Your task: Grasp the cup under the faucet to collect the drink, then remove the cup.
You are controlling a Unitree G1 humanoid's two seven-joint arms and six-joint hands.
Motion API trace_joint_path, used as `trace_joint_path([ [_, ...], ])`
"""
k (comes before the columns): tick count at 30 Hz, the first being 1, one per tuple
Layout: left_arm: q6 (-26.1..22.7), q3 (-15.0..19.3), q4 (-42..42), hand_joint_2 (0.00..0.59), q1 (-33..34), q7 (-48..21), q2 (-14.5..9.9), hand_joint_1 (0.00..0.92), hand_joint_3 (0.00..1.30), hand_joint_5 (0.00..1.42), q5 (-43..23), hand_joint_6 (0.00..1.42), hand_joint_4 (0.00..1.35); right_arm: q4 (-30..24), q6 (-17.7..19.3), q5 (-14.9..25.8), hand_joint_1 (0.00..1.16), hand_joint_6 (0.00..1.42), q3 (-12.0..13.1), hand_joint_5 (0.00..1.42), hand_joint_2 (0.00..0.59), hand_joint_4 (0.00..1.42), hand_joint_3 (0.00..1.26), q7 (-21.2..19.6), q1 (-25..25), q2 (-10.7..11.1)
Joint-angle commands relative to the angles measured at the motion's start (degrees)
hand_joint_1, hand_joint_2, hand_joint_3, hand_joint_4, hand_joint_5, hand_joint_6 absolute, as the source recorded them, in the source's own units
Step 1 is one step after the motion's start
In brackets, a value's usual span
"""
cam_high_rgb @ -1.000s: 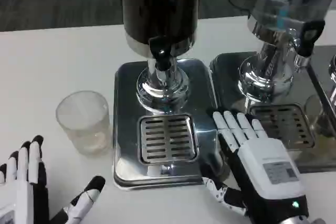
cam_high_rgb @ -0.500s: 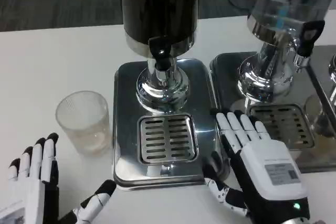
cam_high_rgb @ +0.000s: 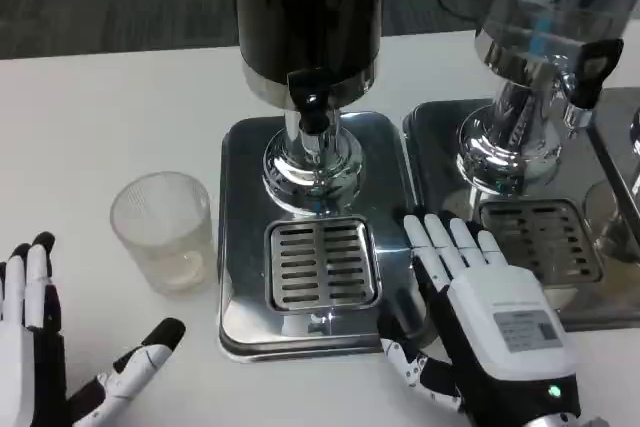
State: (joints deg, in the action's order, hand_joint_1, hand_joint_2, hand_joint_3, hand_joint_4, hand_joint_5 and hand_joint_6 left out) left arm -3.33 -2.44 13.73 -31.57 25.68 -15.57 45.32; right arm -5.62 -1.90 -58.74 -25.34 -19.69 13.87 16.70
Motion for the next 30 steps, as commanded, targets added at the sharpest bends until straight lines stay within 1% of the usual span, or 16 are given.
trace_joint_path([
  [1, 5.8, 3.34, -3.92, 0.024, 2.95, 0.83, -1.48, 0.0, 0.0, 0.0, -5.83, 0.0, 0.0, -0.48, -1.61, 0.07, 0.56, 0.0, 0.3, 0.0, 0.414, 0.0, 0.0, -0.13, 0.38, -1.17],
  [4, 9.97, 4.82, -8.65, 0.01, 6.46, 1.01, -2.47, 0.0, 0.0, 0.0, -9.0, 0.0, 0.0, -0.01, -1.66, 0.4, 0.56, 0.0, 0.38, 0.0, 0.416, 0.0, 0.0, -0.13, -0.1, -1.31],
  [6, 16.06, 6.32, -14.99, 0.006, 10.49, 1.21, -2.12, 0.0, 0.0, 0.0, -14.97, 0.0, 0.0, 0.16, -1.73, 0.38, 0.56, 0.0, 0.21, 0.0, 0.417, 0.0, 0.0, 0.36, -0.4, -1.3],
  [7, 18.76, 6.96, -17.54, 0.006, 11.75, 1.6, -2.06, 0.0, 0.0, 0.0, -17.03, 0.0, 0.0, 0.17, -1.76, 0.42, 0.56, 0.0, 0.2, 0.0, 0.418, 0.0, 0.0, -0.02, -0.26, -1.53],
  [9, 21.66, 7.43, -20.43, 0.001, 13.52, 2.9, -2.0, 0.0, 0.0, 0.02, -17.89, 0.0, 0.0, 0.01, -2.23, 0.3, 0.56, 0.0, 0.38, 0.0, 0.418, 0.0, 0.01, -0.35, -0.03, -1.86],
  [12, 22.56, 6.7, -21.33, 0.0, 14.96, 2.92, -2.68, 0.0, 0.0, 0.03, -16.37, 0.01, 0.0, -0.09, -2.39, 0.52, 0.55, 0.0, 0.79, 0.0, 0.419, 0.0, 0.01, -0.44, 0.17, -1.87],
  [14, 20.76, 5.19, -19.8, 0.0, 15.4, -0.65, -5.22, 0.0, 0.0, 0.01, -13.53, 0.0, 0.0, -0.22, -2.43, 0.44, 0.55, 0.0, 0.84, 0.0, 0.418, 0.0, 0.01, -0.33, 0.26, -1.89],
  [15, 20.13, 4.57, -19.38, 0.0, 15.73, -1.9, -6.08, 0.0, 0.0, 0.0, -12.4, 0.0, 0.0, -0.04, -2.31, 0.58, 0.55, 0.0, 0.87, 0.0, 0.416, 0.0, 0.01, -0.35, 0.17, -1.93],
  [16, 19.71, 4.23, -19.42, 0.0, 16.08, -2.54, -6.4, 0.0, 0.0, 0.0, -11.85, 0.0, 0.0, 0.14, -2.23, 0.52, 0.55, 0.0, 0.83, 0.0, 0.415, 0.0, 0.01, -0.49, 0.01, -1.92],
  [18, 19.93, 4.48, -20.63, 0.0, 16.7, -2.2, -6.03, 0.0, 0.0, 0.0, -12.26, 0.0, 0.0, 0.18, -2.32, 0.41, 0.56, 0.01, 0.74, 0.0, 0.411, 0.0, 0.02, -0.33, -0.17, -1.97],
  [20, 21.79, 5.17, -24.82, 0.0, 18.45, -1.14, -4.78, 0.0, 0.0, 0.0, -15.1, 0.0, 0.0, 0.38, -2.38, 0.98, 0.56, 0.01, 0.9, 0.0, 0.41, 0.0, 0.02, 0.24, -0.44, -2.15],
  [23, 25.07, 5.4, -32.45, 0.0, 21.69, -1.47, -3.91, 0.0, 0.0, 0.0, -19.06, 0.0, 0.0, 0.29, -2.55, 0.77, 0.56, 0.01, 0.76, 0.0, 0.409, 0.0, 0.03, 0.26, -0.61, -2.2],
  [25, 27.39, 5.02, -37.67, 0.0, 23.98, -1.99, -3.88, 0.0, 0.0, 0.0, -20.96, 0.0, 0.0, 0.31, -2.63, 0.85, 0.56, 0.03, 0.7, 0.0, 0.409, 0.0, 0.04, 0.26, -0.49, -2.3],
  [28, 29.76, 4.2, -41.95, 0.0, 26.18, -1.4, -3.77, 0.0, 0.0, 0.0, -21.14, 0.0, 0.0, 0.34, -2.56, 0.65, 0.56, 0.03, 0.52, 0.0, 0.409, 0.0, 0.04, -0.03, -0.41, -2.34],
  [30, 29.93, 3.12, -44.1, 0.0, 27.53, -2.77, -4.87, 0.0, 0.0, 0.0, -20.37, 0.0, 0.0, 0.38, -2.93, 0.5, 0.56, 0.03, 0.25, 0.0, 0.409, 0.0, 0.08, 0.28, -0.38, -2.67],
])
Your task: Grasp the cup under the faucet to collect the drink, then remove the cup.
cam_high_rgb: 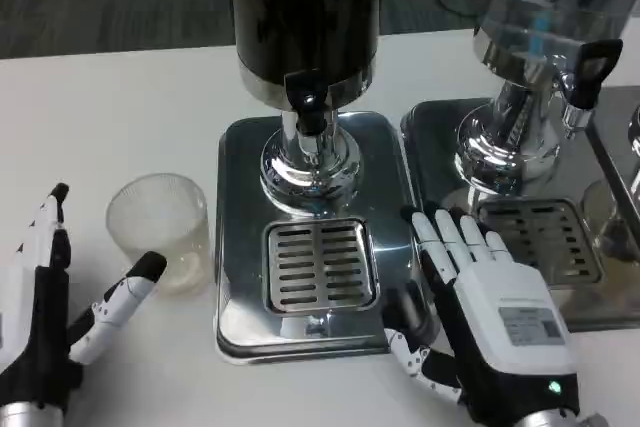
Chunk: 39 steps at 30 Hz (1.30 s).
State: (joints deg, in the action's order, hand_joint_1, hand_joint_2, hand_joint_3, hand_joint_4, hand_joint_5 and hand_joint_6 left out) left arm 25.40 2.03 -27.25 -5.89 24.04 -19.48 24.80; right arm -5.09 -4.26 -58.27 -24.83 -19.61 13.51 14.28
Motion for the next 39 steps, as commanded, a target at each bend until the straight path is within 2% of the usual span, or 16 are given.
trace_joint_path([
  [1, 0.85, -1.94, -3.77, 0.0, 2.41, -1.67, -1.38, 0.0, 0.0, 0.0, 0.65, 0.0, 0.0, -0.14, -0.61, 0.06, 0.56, 0.04, -0.23, 0.0, 0.409, 0.0, 0.08, 0.24, -0.03, -0.23],
  [5, -0.83, -3.13, -5.22, 0.0, 3.88, -2.41, -1.51, 0.0, 0.0, 0.0, 1.15, 0.0, 0.0, 0.19, -0.06, 0.59, 0.56, 0.05, 0.01, 0.0, 0.409, 0.0, 0.09, -0.02, -0.07, 0.16],
  [10, -2.2, -4.12, -8.88, 0.0, 6.82, -2.42, -2.51, 0.0, 0.0, 0.0, 1.67, 0.0, 0.0, 0.59, -0.51, -0.02, 0.56, 0.05, -0.84, 0.0, 0.409, 0.0, 0.1, -0.19, -0.94, -0.98],
  [15, -3.21, -5.95, -11.37, 0.0, 9.37, -1.33, -2.17, 0.019, 0.0, 0.0, 2.35, 0.0, 0.0, 0.53, -0.49, 0.31, 0.56, 0.06, -0.97, 0.0, 0.409, 0.0, 0.11, -0.07, -0.29, -0.87],
  [21, -1.55, -7.29, -13.75, 0.0, 10.33, -1.79, -3.06, 0.034, 0.0, 0.0, 2.38, 0.0, 0.0, 0.45, -1.16, -2.33, 0.56, 0.06, -3.78, 0.0, 0.409, 0.0, 0.12, 0.27, -1.8, -1.74],
  [26, -2.02, -8.65, -14.16, 0.0, 11.31, -0.68, -2.63, 0.052, 0.0, 0.0, 3.27, 0.0, 0.0, 1.32, 0.0, 0.29, 0.56, 0.06, -3.05, 0.0, 0.409, 0.0, 0.12, 0.58, -2.02, -0.78],
  [31, -2.82, -7.34, -14.93, 0.005, 11.67, -0.51, -2.0, 0.09, 0.0, 0.03, 1.4, 0.0, 0.0, 1.42, -0.42, 0.56, 0.56, 0.07, -3.12, 0.0, 0.403, 0.0, 0.15, 0.55, -2.09, -0.92],
  [39, -2.82, -8.18, -16.47, 0.009, 13.19, 1.49, -1.34, 0.144, 0.0, 0.12, 2.23, 0.01, 0.0, 0.54, -0.99, 0.61, 0.55, 0.07, -2.96, 0.0, 0.402, 0.0, 0.15, 0.96, -1.37, -0.68],
])
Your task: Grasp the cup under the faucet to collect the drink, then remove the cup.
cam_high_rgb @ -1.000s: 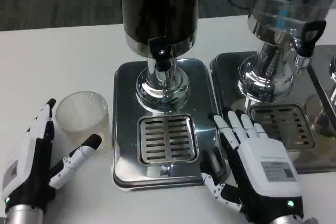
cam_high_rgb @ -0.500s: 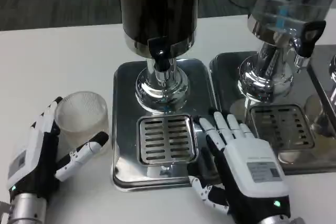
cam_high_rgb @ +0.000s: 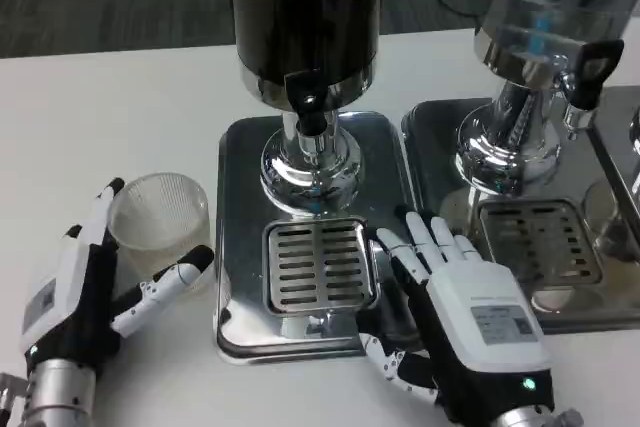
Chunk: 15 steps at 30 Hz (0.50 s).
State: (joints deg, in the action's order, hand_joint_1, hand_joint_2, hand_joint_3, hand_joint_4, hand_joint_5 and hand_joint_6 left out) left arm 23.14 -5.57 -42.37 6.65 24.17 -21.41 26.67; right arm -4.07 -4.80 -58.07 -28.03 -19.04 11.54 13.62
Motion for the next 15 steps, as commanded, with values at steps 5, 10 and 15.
trace_joint_path([
  [5, 0.38, -0.89, -3.35, 0.014, 1.64, 2.57, 0.6, 0.163, 0.0, 0.16, 0.38, 0.07, 0.0, -1.04, -1.23, 0.13, 0.55, 0.07, 0.31, 0.0, 0.402, 0.0, 0.16, 0.26, 1.48, -0.18],
  [10, 2.23, -1.49, -6.6, 0.006, 3.54, 3.87, 0.59, 0.161, 0.0, 0.19, 0.43, 0.11, 0.01, -1.09, -1.56, 0.05, 0.56, 0.08, 0.42, 0.0, 0.395, 0.0, 0.16, -0.36, 1.81, -0.34],
  [15, 3.71, -1.99, -7.24, 0.01, 4.26, 4.63, 0.56, 0.169, 0.04, 0.28, 0.47, 0.25, 0.08, -1.79, -1.76, 0.08, 0.56, 0.08, 0.51, 0.0, 0.393, 0.0, 0.16, -0.11, 2.36, -0.25],
])
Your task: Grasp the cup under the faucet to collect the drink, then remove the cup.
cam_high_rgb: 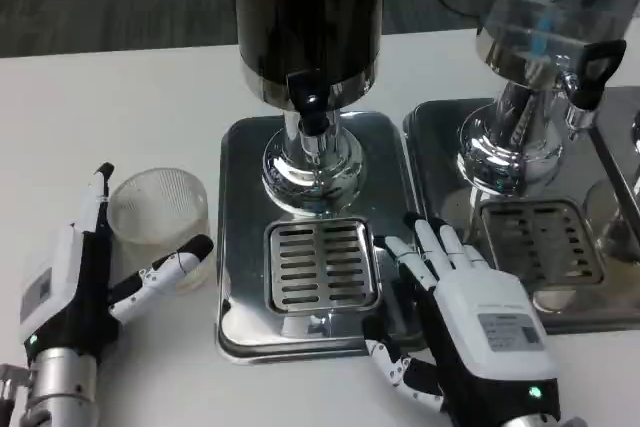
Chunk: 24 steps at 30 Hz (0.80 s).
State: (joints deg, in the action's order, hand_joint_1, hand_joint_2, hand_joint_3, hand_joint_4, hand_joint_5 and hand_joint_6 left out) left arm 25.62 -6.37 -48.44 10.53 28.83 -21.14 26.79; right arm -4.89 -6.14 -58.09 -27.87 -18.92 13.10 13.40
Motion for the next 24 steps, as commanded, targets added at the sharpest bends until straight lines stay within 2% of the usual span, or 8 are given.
trace_joint_path([
  [1, 1.37, -1.4, -1.43, 0.01, 0.53, 0.07, 0.29, 0.174, 0.05, 0.3, 0.42, 0.27, 0.09, -1.05, -0.42, -0.02, 0.56, 0.08, 0.36, 0.0, 0.393, 0.0, 0.16, -0.45, 0.89, -0.03],
  [12, 3.05, -3.28, -3.61, 0.043, 1.28, 2.27, 0.35, 0.266, 0.17, 0.47, 1.19, 0.5, 0.24, -0.91, -0.42, 0.75, 0.57, 0.13, 0.99, 0.0, 0.391, 0.0, 0.17, 1.27, -0.13, -0.03],
  [16, 3.1, -3.67, -3.75, 0.064, 1.26, 3.86, 0.2, 0.335, 0.19, 0.51, 1.85, 0.57, 0.27, -0.79, -0.38, 0.64, 0.57, 0.14, 1.0, 0.0, 0.391, 0.0, 0.17, 1.18, -0.34, -0.04],
  [24, 3.16, -4.68, -2.67, 0.095, -0.11, 12.36, -0.29, 0.385, 0.26, 0.58, 4.48, 0.69, 0.36, -0.77, -0.3, 1.13, 0.57, 0.14, 0.88, 0.0, 0.391, 0.0, 0.17, 1.66, -0.69, 0.37],
])
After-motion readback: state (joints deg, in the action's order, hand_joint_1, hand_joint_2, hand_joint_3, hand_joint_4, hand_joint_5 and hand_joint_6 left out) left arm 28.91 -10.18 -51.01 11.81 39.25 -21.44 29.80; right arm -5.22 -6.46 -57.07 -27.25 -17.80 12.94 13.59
